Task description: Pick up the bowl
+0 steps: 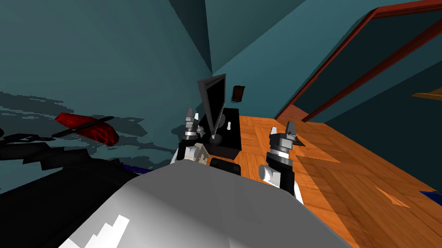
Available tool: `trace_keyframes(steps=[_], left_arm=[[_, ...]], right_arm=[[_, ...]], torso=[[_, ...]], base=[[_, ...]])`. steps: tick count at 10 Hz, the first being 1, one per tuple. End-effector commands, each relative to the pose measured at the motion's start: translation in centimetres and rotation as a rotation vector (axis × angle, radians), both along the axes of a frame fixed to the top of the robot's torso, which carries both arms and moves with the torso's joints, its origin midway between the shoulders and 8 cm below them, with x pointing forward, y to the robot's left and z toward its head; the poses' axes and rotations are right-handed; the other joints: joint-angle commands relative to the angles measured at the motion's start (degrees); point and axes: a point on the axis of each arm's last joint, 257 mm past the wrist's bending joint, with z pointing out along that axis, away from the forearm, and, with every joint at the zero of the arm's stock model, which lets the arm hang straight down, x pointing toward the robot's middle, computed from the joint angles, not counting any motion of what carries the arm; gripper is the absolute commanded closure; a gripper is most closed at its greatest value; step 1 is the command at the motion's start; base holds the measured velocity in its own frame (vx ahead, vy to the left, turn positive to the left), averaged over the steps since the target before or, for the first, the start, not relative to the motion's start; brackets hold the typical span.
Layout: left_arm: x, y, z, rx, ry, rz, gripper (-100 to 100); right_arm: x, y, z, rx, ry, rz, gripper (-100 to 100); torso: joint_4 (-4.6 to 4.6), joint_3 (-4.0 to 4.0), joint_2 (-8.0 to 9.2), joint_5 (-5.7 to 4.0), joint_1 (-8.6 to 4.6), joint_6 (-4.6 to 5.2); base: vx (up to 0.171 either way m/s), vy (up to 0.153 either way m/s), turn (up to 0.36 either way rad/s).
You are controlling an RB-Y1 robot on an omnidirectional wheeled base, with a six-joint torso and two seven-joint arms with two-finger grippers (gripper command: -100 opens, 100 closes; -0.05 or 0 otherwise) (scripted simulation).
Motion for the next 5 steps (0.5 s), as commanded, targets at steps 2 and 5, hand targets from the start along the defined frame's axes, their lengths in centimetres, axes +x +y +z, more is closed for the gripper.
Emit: trace_keyframes(steps=[2,5], left_arm=[[1.5,-0.6,-2.5,0.045,0.078,-0.033,-100],[3.1,-0.8,-5.9,0.069,0.172,-0.053,-100]], right_arm=[[0.0,0.0,0.0,0.0,0.0,0.0,0],[0.0,0.0,0.0,0.0,0.0,0.0,0]], torso=[[0.0,0.01,0.02,0.0,-0.02,0.0],[0.02,0.05,0.09,-0.02,-0.12,0.0]], base=[[-0.011,-0.02,0.028],[-0.025,-0.033,0.032]])
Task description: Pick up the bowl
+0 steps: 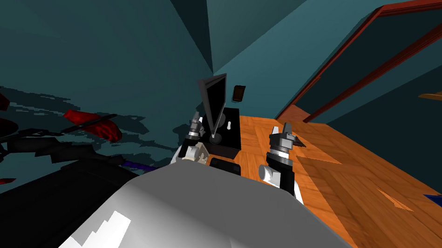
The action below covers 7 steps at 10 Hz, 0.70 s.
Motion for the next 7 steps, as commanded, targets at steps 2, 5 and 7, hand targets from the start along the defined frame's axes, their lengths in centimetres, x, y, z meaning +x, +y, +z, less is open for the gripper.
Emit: trace_keyframes(steps=[2,5,7], left_arm=[[1.4,0.0,-3.7,0.016,0.102,-0.012,-100],[3.1,0.2,-8.5,0.028,0.231,-0.018,-100],[4.1,0.6,-12.3,0.031,0.33,-0.015,-100]], right_arm=[[0.0,0.0,0.0,0.0,0.0,0.0,0],[0.0,0.0,0.0,0.0,0.0,0.0,0],[0.0,0.0,0.0,0.0,0.0,0.0,0]], torso=[[0.0,0.0,-0.01,0.0,0.0,-0.01],[0.0,0.0,0.0,-0.01,-0.06,0.0],[0.0,-0.01,-0.02,-0.01,-0.06,0.0]], base=[[-0.02,-0.031,0.034],[-0.026,-0.043,0.039],[-0.017,-0.045,0.047]])
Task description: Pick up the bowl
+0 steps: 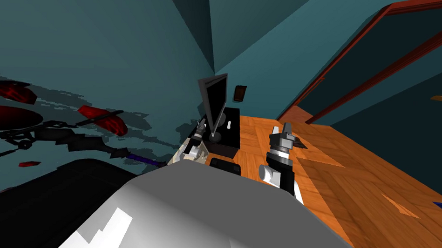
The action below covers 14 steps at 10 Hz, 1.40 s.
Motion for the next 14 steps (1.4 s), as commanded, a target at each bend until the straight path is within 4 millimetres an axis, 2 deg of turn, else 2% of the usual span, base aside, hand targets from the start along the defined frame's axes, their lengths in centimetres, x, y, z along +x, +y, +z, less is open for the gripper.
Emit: trace_keyframes(steps=[1,4,5,7,8,10,12,14], left_arm=[[0.4,0.4,-1.5,0.001,0.036,0.002,-100],[1.5,1.2,-6.9,0.003,0.181,0.016,-100],[1.5,1.3,-7.3,0.003,0.189,0.018,-100],[1.9,2.1,-11.0,0.001,0.286,0.034,-100],[1.8,2.1,-11.2,0.001,0.295,0.035,-100],[2.0,3.0,-14.8,-0.005,0.394,0.057,-100],[2.0,3.6,-16.8,-0.011,0.452,0.071,-100],[1.9,4.5,-19.9,-0.026,0.542,0.096,-100]], right_arm=[[0.0,0.0,0.0,0.0,0.0,0.0,0],[0.0,0.0,0.0,0.0,0.0,0.0,0],[0.0,0.0,0.0,0.0,0.0,0.0,0],[0.0,0.0,0.0,0.0,0.0,0.0,0],[0.0,0.0,0.0,0.0,0.0,0.0,0],[0.0,0.0,0.0,0.0,0.0,0.0,0],[0.0,0.0,0.0,0.0,0.0,0.0,0],[0.0,0.0,0.0,0.0,0.0,0.0,0]], torso=[[0.0,0.0,0.0,0.0,0.0,0.0],[-0.01,-0.01,-0.02,0.02,0.08,0.0],[0.0,-0.01,-0.02,0.01,0.04,0.0],[-0.01,-0.02,-0.04,0.01,0.07,0.0],[-0.01,-0.02,-0.04,0.01,0.05,0.0],[-0.01,-0.03,-0.05,0.01,0.1,0.0],[-0.01,-0.03,-0.05,0.0,0.05,0.0],[-0.02,-0.05,-0.08,0.02,0.11,0.0]], base=[[-0.009,-0.027,0.011],[-0.012,-0.028,0.038],[-0.008,-0.028,0.019],[-0.009,-0.032,0.038],[-0.005,-0.027,0.018],[-0.005,-0.026,0.038],[-0.002,-0.03,0.031],[0.006,-0.02,0.031]])
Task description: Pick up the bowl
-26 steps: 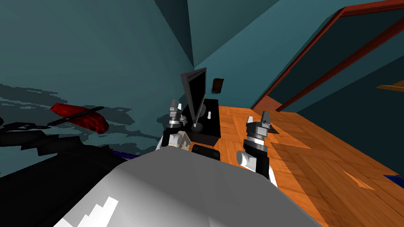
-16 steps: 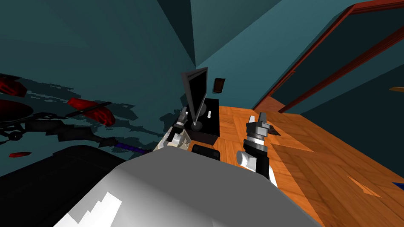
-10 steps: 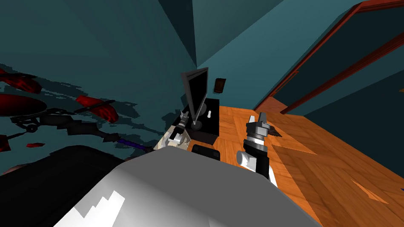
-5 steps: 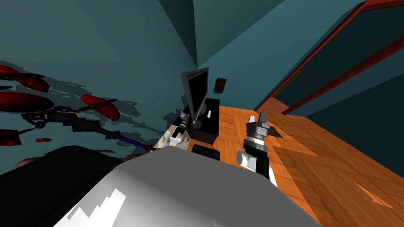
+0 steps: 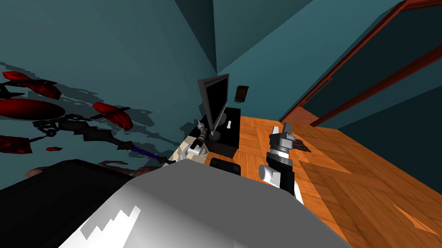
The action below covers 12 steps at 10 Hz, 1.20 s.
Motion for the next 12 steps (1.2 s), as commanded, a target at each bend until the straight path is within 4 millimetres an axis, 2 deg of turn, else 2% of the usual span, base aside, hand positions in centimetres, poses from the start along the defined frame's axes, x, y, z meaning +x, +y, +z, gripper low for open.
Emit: trace_keyframes(steps=[1,3,4,5,6,8,10,12], left_arm=[[0.0,0.4,-1.1,-0.004,0.04,0.011,-100],[-0.2,1.2,-4.0,-0.022,0.126,0.041,-100],[-0.3,1.3,-4.2,-0.022,0.136,0.043,-100],[-0.6,1.6,-5.7,-0.033,0.183,0.059,-100],[-0.6,1.6,-5.7,-0.033,0.183,0.059,-100],[-1.1,2.1,-8.3,-0.058,0.269,0.09,-100],[-1.5,2.2,-9.6,-0.073,0.313,0.105,-100],[-2.2,2.0,-11.8,-0.106,0.391,0.13,-100]], right_arm=[[0.0,0.0,0.0,0.0,0.0,0.0,0],[0.0,0.0,0.0,0.0,0.0,0.0,0],[0.0,0.0,0.0,0.0,0.0,0.0,0],[0.0,0.0,0.0,0.0,0.0,0.0,0],[0.0,0.0,0.0,0.0,0.0,0.0,0],[0.0,0.0,0.0,0.0,0.0,0.0,0],[0.0,0.0,0.0,0.0,0.0,0.0,0],[0.0,0.0,0.0,0.0,0.0,0.0,0]], torso=[[0.0,0.0,0.0,0.0,0.0,0.0],[0.0,-0.01,-0.02,0.0,0.01,0.0],[-0.01,-0.03,-0.05,0.0,0.0,0.0],[-0.01,-0.02,-0.04,0.0,0.01,0.0],[-0.01,-0.02,-0.03,0.0,0.02,0.0],[-0.01,-0.03,-0.05,0.0,0.03,0.0],[-0.02,-0.07,-0.12,0.0,0.01,0.0],[-0.02,-0.05,-0.09,0.0,0.03,0.0]], base=[[0.008,-0.017,0.013],[0.016,-0.021,0.03],[0.017,-0.018,0.013],[0.015,-0.015,0.026],[0.013,-0.011,0.013],[0.028,-0.017,0.024],[0.035,-0.016,0.015],[0.035,-0.014,0.018]])
